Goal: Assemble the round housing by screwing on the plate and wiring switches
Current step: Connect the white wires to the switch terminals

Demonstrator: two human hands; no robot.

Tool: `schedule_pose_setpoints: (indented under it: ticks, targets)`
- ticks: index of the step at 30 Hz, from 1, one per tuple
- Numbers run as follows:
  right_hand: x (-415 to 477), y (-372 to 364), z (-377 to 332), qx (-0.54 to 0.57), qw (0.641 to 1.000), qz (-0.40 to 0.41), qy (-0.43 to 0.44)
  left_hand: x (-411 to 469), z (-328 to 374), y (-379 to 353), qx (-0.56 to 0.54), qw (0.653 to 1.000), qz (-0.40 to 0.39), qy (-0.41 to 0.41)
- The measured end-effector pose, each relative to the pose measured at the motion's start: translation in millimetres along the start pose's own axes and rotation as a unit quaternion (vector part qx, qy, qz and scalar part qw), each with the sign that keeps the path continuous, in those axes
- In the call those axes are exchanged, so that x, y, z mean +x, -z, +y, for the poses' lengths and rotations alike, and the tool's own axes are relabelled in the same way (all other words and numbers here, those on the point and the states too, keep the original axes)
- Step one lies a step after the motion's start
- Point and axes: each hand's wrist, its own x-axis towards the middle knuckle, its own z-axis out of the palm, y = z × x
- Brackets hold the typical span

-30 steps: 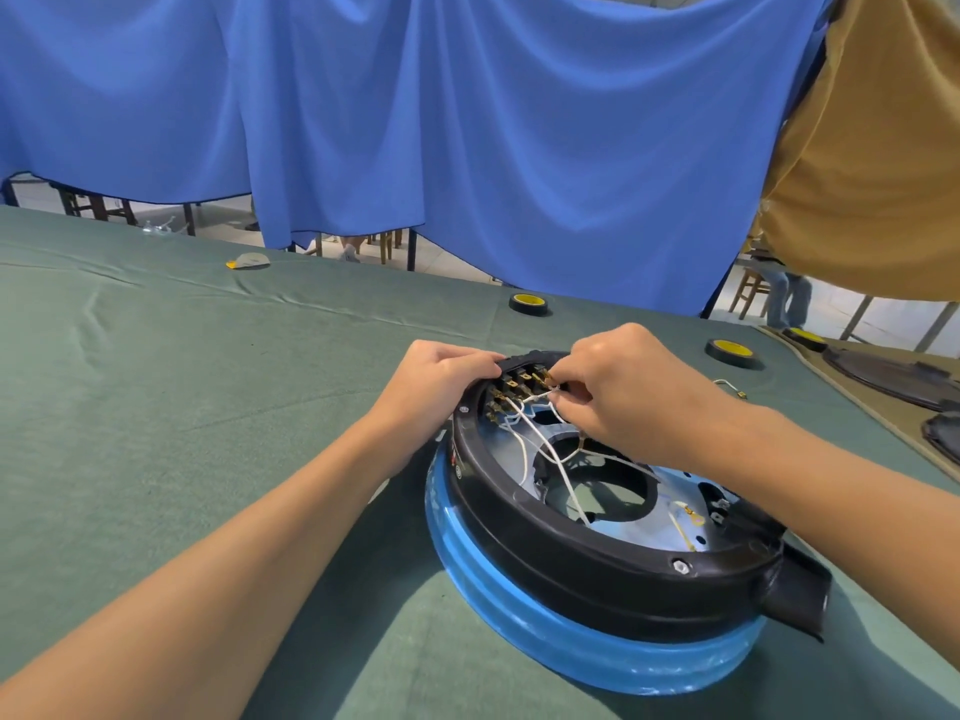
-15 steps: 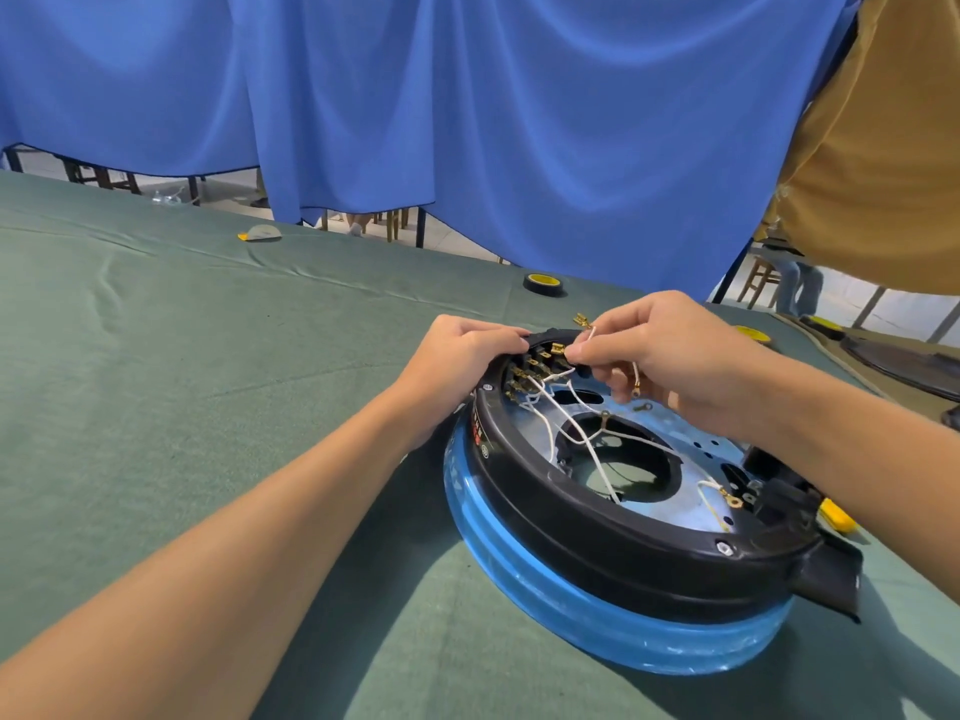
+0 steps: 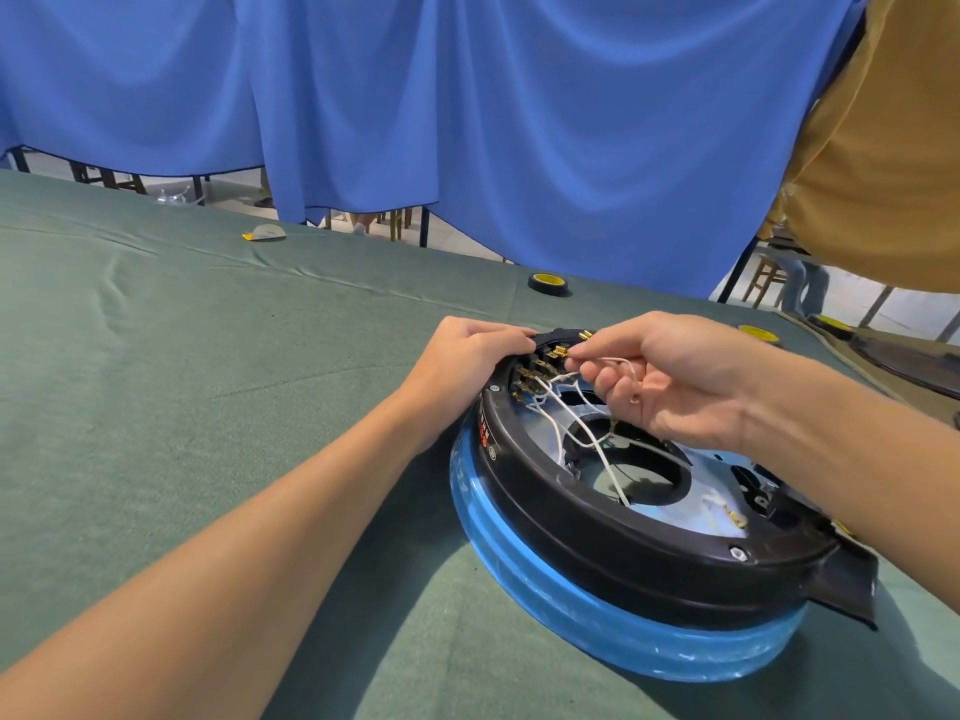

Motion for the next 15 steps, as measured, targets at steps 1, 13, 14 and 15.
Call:
schedule_pose_setpoints:
  ticks: [1, 13, 14, 15]
  targets:
    - [-1.8, 0.1, -2.3, 0.019, 1.0, -0.008, -0.02, 0.0, 0.0, -0.1, 0.002, 1.0, -0.001, -0.001]
    - [6.0, -22.2, 8.3, 0.047, 0.997, 0.057, -0.024, -1.9, -0.1, 1.7, 0.008, 1.0, 0.011, -0.001]
    - [5.9, -21.4, 8.7, 0.05, 0.997, 0.062, -0.02, -2.0, -0.3, 1.9, 0.009, 1.0, 0.014, -0.002]
    - [5.6, -20.6, 9.0, 0.054, 0.996, 0.064, -0.018, -2.3, -0.3, 2.1, 0.008, 1.0, 0.014, -0.003]
